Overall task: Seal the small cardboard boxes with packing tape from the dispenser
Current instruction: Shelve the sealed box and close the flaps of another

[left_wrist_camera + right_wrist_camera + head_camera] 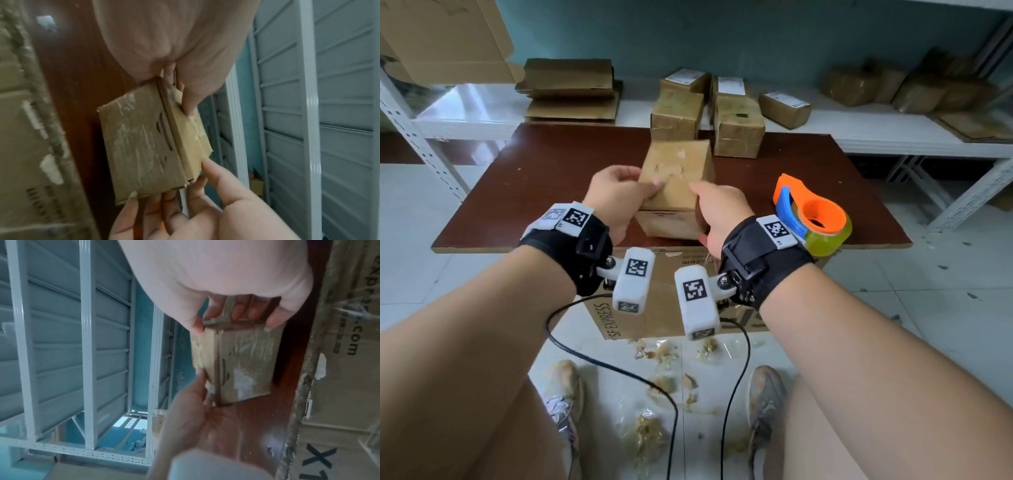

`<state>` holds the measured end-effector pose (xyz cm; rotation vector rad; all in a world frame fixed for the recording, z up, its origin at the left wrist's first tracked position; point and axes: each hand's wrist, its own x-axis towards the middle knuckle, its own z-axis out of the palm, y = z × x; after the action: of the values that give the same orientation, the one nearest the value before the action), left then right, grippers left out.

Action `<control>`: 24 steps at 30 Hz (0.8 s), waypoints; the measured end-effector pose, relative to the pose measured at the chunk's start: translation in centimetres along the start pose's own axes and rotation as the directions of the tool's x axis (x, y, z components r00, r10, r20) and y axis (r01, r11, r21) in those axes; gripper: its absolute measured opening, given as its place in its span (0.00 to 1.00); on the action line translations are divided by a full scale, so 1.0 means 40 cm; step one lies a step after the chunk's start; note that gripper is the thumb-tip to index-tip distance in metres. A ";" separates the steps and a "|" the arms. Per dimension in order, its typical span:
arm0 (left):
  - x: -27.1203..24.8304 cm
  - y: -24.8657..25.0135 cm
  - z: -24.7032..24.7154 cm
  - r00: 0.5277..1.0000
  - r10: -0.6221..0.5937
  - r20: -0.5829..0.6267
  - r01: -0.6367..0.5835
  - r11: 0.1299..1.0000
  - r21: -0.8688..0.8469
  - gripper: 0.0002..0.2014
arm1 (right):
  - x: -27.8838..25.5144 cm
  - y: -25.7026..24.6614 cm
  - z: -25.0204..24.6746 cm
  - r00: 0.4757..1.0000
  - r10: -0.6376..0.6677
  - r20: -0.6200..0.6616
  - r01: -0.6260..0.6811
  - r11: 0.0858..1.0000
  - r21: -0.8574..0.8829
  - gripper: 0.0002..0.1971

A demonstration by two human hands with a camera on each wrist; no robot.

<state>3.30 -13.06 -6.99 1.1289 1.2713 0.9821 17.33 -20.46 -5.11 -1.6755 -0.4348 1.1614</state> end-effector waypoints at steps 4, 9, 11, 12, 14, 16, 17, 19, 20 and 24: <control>-0.026 -0.019 0.019 0.993 -0.036 0.114 0.033 0.999 0.023 0.20 | 0.001 -0.002 -0.011 0.998 0.035 -0.051 -0.038 0.997 -0.061 0.23; -0.042 0.004 0.032 0.994 -0.088 0.064 0.084 0.994 0.065 0.32 | 0.006 -0.035 -0.036 0.995 -0.090 -0.050 0.072 0.954 -0.290 0.28; -0.045 0.024 0.033 0.992 -0.122 0.019 0.120 0.991 0.065 0.33 | 0.014 -0.045 -0.059 0.979 -0.181 -0.099 0.109 0.861 -0.496 0.34; -0.046 0.036 0.034 0.993 -0.121 0.014 0.120 0.990 0.070 0.31 | 0.020 -0.051 -0.077 0.965 -0.237 -0.115 0.120 0.784 -0.609 0.35; -0.040 0.051 0.040 0.998 -0.063 -0.012 0.064 0.992 0.109 0.23 | 0.033 -0.055 -0.132 0.938 -0.322 -0.131 0.103 0.617 -0.780 0.35; -0.049 0.059 0.046 1.000 0.007 -0.030 -0.001 0.985 0.175 0.18 | 0.049 -0.051 -0.194 0.900 -0.382 -0.210 0.030 0.534 -0.845 0.38; -0.056 0.056 0.049 0.998 0.053 -0.033 -0.045 0.975 0.217 0.18 | 0.048 -0.048 -0.220 0.880 -0.396 -0.263 -0.019 0.524 -0.852 0.41; -0.078 0.049 0.057 0.990 0.143 -0.010 -0.133 0.938 0.322 0.13 | 0.071 -0.023 -0.257 0.862 -0.371 -0.346 -0.100 0.545 -0.833 0.47; -0.088 0.047 0.059 0.984 0.178 0.010 -0.167 0.900 0.403 0.13 | 0.082 -0.005 -0.269 0.875 -0.314 -0.368 -0.134 0.573 -0.809 0.49; -0.132 0.050 0.073 0.965 0.260 0.039 -0.238 0.804 0.545 0.14 | 0.110 0.048 -0.294 0.890 -0.253 -0.379 -0.235 0.457 -0.858 0.33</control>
<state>5.94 -18.09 -4.08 1.7672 1.5117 0.8480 28.95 -24.24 -8.58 -2.7954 -0.8417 0.4019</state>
